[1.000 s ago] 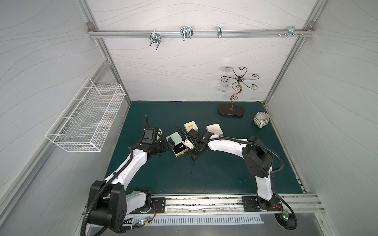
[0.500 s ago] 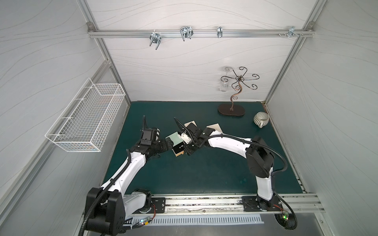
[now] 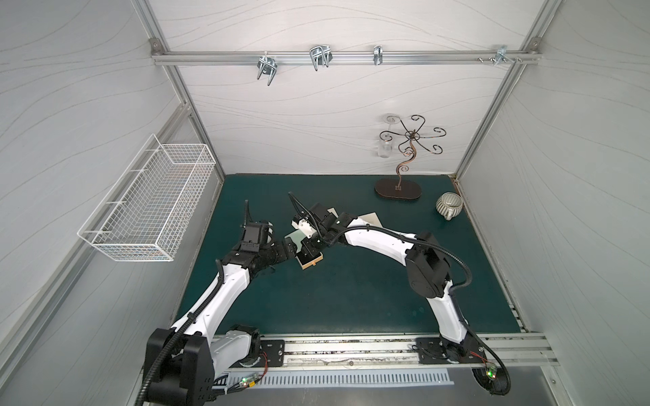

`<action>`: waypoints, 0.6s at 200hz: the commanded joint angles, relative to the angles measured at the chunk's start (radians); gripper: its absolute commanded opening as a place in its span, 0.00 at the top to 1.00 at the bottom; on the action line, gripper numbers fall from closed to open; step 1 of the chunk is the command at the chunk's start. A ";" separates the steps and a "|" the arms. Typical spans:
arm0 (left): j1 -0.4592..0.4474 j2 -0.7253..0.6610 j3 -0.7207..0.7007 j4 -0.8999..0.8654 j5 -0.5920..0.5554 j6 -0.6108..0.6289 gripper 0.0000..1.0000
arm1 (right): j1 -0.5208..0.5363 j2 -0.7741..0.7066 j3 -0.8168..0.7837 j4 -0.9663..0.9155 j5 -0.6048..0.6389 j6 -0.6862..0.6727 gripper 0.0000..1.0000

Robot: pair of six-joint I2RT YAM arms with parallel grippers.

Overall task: Place the earrings into the drawer-style jewelry box
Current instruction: Insert the earring into the inner lining.

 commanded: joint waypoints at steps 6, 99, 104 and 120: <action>-0.004 -0.018 0.002 0.001 -0.024 -0.011 0.01 | -0.003 0.045 0.042 -0.009 -0.028 0.015 0.89; -0.003 -0.018 0.001 -0.002 -0.034 -0.011 0.01 | -0.016 0.090 0.057 -0.011 -0.034 0.046 0.87; -0.003 -0.018 0.001 -0.002 -0.034 -0.011 0.01 | -0.016 0.090 0.057 -0.010 -0.036 0.047 0.86; -0.002 -0.017 0.000 -0.002 -0.036 -0.011 0.01 | -0.016 0.093 0.057 -0.009 -0.038 0.049 0.83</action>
